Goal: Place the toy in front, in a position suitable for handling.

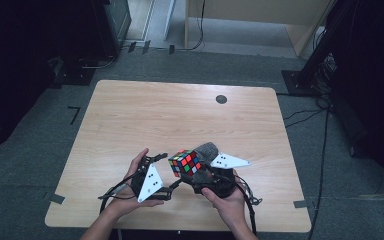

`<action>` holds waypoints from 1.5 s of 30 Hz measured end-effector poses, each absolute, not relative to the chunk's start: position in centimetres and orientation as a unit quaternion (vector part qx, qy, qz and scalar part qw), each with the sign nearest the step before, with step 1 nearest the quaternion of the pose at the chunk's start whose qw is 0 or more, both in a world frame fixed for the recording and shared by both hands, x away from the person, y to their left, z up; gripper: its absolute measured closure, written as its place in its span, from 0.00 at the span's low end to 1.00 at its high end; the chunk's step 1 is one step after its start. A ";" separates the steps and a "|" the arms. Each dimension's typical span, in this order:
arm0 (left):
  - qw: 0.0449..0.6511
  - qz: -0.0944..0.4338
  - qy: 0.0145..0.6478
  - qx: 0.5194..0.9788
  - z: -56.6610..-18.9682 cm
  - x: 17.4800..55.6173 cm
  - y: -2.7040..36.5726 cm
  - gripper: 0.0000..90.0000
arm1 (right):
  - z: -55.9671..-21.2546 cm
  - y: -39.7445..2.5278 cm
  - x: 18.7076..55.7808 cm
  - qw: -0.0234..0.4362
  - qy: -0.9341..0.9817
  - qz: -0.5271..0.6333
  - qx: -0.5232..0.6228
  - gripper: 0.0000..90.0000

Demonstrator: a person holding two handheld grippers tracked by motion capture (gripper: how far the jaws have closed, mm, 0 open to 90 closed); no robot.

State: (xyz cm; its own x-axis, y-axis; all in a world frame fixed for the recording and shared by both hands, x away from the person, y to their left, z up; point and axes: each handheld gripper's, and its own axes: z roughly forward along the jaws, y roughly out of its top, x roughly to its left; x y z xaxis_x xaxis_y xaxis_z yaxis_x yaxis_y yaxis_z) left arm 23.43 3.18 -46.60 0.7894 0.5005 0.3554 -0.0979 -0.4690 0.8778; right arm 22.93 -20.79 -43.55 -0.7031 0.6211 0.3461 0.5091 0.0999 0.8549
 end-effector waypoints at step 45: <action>0.537 0.204 0.221 0.788 -46.1 25.5 5.6 0.37 | -51.5 -20.8 25.8 0.229 0.823 0.361 0.375 0.39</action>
